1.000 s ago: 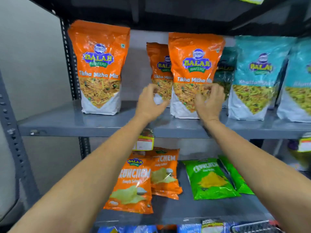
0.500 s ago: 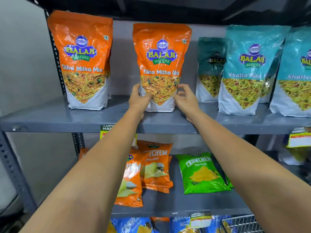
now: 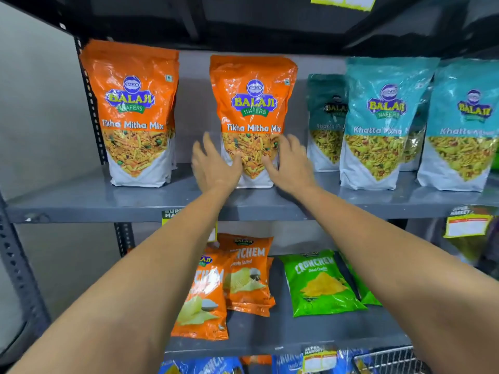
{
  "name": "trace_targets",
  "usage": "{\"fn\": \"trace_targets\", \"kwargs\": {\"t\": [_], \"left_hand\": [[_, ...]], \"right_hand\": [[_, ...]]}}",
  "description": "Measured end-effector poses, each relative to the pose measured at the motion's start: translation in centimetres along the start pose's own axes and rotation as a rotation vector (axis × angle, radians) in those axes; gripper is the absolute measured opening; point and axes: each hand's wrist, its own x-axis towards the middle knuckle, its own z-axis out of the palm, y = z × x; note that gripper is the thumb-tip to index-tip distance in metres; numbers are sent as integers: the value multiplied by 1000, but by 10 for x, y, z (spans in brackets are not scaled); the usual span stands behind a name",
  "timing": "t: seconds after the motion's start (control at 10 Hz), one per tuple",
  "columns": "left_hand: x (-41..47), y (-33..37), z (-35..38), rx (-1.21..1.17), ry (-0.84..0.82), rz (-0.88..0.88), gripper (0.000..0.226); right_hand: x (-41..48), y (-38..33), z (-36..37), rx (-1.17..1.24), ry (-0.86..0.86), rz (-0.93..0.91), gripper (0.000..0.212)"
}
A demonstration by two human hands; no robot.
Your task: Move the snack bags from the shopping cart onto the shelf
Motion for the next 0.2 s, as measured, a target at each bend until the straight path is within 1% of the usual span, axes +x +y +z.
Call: {"fn": "trace_targets", "kwargs": {"t": [0.1,0.2], "left_hand": [[20,-6,-44,465,150,518,86],[37,-8,-74,706,174,632,86]], "right_hand": [[12,-19,-43,-357,174,-376,74],[17,-27,-67,-482,160,-393,73]]}}
